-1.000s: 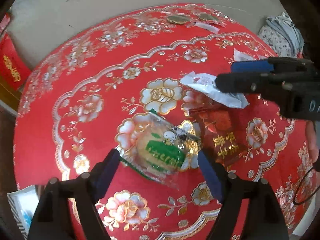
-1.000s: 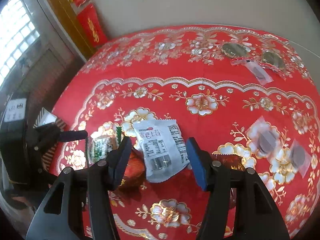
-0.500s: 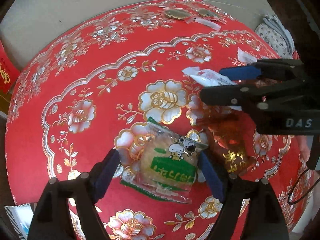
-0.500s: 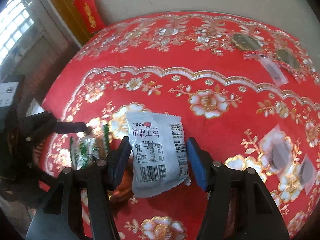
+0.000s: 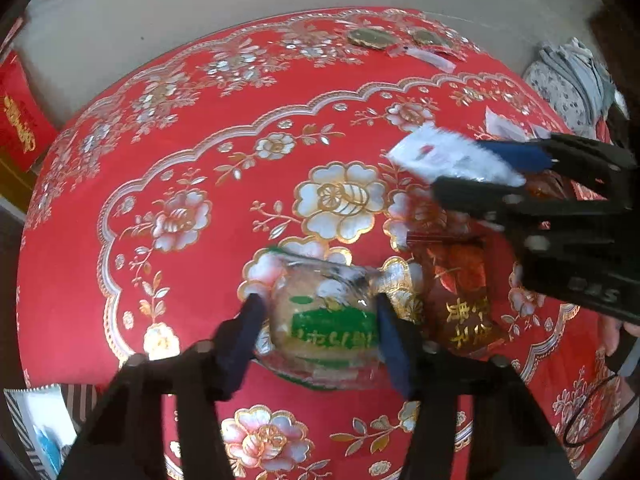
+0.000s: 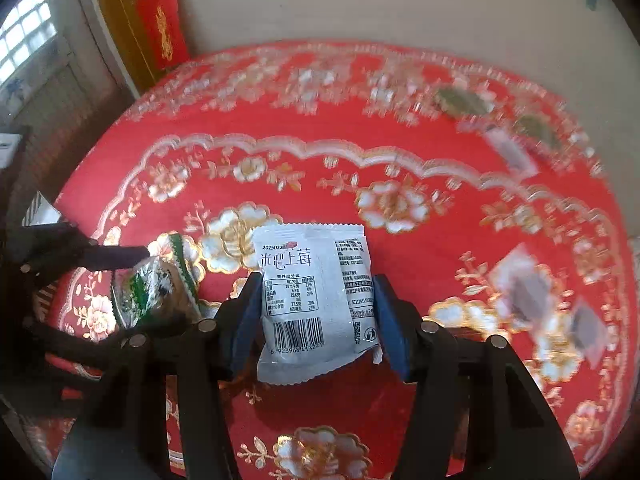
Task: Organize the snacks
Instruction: 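Grasp the round green-labelled cake with the left tool while the right grasps the white printed packet, then lift and carry the cake and white packet over the white tray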
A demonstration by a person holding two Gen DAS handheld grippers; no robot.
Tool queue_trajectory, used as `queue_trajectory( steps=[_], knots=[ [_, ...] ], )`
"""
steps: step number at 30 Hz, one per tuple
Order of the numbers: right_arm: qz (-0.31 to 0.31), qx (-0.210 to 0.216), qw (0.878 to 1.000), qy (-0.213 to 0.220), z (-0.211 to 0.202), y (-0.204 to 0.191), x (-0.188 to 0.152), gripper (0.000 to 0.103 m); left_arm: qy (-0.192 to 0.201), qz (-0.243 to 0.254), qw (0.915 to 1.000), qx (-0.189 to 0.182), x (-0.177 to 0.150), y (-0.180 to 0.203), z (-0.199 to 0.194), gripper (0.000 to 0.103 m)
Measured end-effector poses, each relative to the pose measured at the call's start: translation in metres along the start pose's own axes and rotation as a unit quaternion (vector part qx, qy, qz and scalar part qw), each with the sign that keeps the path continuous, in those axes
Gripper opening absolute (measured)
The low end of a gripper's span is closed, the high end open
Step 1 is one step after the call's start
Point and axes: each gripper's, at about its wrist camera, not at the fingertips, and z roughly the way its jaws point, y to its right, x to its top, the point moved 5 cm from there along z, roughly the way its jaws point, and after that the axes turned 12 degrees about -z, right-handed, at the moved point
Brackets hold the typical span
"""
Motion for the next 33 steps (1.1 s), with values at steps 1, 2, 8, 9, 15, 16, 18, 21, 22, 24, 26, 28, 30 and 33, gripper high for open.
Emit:
queue_trajectory(
  steps=[1, 2, 8, 9, 15, 16, 18, 21, 22, 24, 26, 28, 30, 33],
  knots=[
    [-0.001, -0.007, 1.000, 0.008, -0.007, 0.000, 0.000, 0.054, 0.001, -0.005, 1.0000, 0.001, -0.001, -0.002, -0.001, 0.053],
    [0.000, -0.008, 1.000, 0.015, -0.013, -0.001, 0.000, 0.054, 0.001, -0.008, 1.0000, 0.003, -0.002, -0.003, -0.001, 0.053],
    [0.006, -0.010, 0.999, 0.032, -0.033, -0.007, -0.010, 0.054, 0.015, -0.022, 0.9996, 0.008, -0.015, -0.006, -0.015, 0.052],
    [0.009, -0.006, 0.999, 0.034, -0.036, -0.009, -0.013, 0.054, 0.019, -0.023, 0.9995, 0.007, -0.018, -0.006, -0.021, 0.052],
    [0.012, 0.005, 0.998, 0.066, -0.057, -0.031, -0.025, 0.054, 0.055, -0.040, 0.9975, 0.021, -0.033, -0.008, -0.056, 0.052],
    [0.012, 0.008, 0.997, 0.070, -0.060, -0.035, -0.026, 0.054, 0.059, -0.045, 0.9969, 0.023, -0.035, -0.010, -0.060, 0.052],
    [0.011, 0.009, 0.997, 0.081, -0.069, -0.044, -0.029, 0.054, 0.069, -0.057, 0.9957, 0.026, -0.042, -0.013, -0.069, 0.052],
    [0.005, 0.013, 0.996, 0.090, -0.080, -0.059, -0.031, 0.054, 0.087, -0.072, 0.9929, 0.039, -0.053, -0.022, -0.082, 0.052],
    [0.003, 0.012, 0.995, 0.096, -0.085, -0.065, -0.031, 0.054, 0.094, -0.078, 0.9915, 0.045, -0.057, -0.026, -0.087, 0.052],
    [-0.003, 0.013, 0.995, 0.103, -0.092, -0.077, -0.031, 0.054, 0.103, -0.085, 0.9896, 0.053, -0.064, -0.032, -0.095, 0.052],
    [-0.007, 0.019, 0.994, 0.108, -0.096, -0.088, -0.031, 0.054, 0.114, -0.091, 0.9872, 0.064, -0.071, -0.038, -0.102, 0.052],
    [-0.014, 0.025, 0.993, 0.111, -0.100, -0.103, -0.031, 0.054, 0.123, -0.097, 0.9848, 0.074, -0.079, -0.046, -0.111, 0.052],
    [-0.021, 0.029, 0.993, 0.115, -0.102, -0.117, -0.031, 0.054, 0.129, -0.104, 0.9830, 0.078, -0.087, -0.055, -0.118, 0.052],
    [-0.030, 0.041, 0.992, 0.117, -0.103, -0.138, -0.029, 0.054, 0.140, -0.115, 0.9789, 0.093, -0.097, -0.071, -0.127, 0.052]
  ],
)
